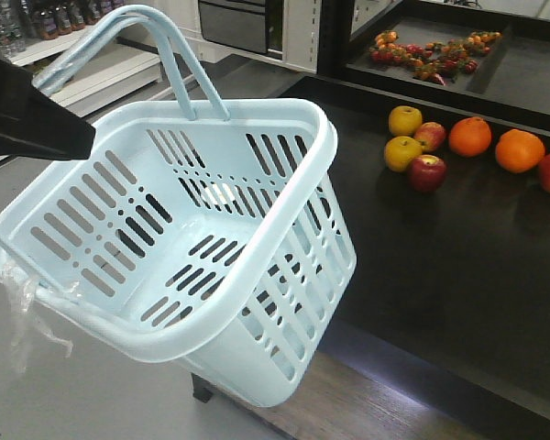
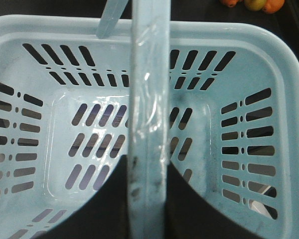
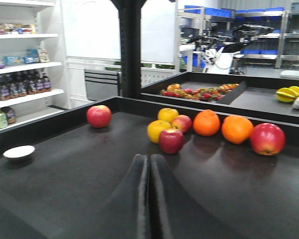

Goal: Pick three apples into basket with both arms
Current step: 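Turn the base and drive up to the black fruit table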

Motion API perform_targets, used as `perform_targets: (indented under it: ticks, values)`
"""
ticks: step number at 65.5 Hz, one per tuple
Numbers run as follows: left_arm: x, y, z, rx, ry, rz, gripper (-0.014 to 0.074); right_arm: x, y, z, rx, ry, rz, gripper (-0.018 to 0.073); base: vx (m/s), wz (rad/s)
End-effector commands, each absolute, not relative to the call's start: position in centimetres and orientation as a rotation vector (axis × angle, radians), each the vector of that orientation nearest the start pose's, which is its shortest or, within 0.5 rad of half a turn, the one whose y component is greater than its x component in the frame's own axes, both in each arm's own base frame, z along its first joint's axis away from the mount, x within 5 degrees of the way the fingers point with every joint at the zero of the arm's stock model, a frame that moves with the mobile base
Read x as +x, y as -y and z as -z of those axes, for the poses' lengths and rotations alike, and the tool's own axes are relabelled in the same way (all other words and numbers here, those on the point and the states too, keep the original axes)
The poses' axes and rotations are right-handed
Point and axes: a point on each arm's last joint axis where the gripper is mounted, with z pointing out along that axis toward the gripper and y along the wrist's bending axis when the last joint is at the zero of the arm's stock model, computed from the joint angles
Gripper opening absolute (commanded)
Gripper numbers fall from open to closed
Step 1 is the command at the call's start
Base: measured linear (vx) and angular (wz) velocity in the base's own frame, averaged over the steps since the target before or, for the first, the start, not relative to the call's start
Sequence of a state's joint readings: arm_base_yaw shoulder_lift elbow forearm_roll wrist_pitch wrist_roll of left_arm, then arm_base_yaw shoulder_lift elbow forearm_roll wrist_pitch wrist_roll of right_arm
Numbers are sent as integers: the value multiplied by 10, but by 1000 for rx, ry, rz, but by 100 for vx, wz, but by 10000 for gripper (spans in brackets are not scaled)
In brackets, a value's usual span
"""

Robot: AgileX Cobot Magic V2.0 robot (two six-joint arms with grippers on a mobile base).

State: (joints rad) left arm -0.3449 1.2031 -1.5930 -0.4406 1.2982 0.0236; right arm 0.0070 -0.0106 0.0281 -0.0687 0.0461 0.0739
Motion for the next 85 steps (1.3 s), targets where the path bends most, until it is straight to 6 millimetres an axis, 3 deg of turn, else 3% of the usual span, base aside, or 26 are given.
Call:
perform_targets:
  ticks: [1, 85]
  values:
    - [170, 105, -493, 479, -2236, 784, -7, 56, 0, -202, -9, -1478, 6, -5, 8, -31]
    - [170, 105, -493, 479, -2236, 784, -8, 56, 0, -202, -9, -1478, 6, -5, 9, -33]
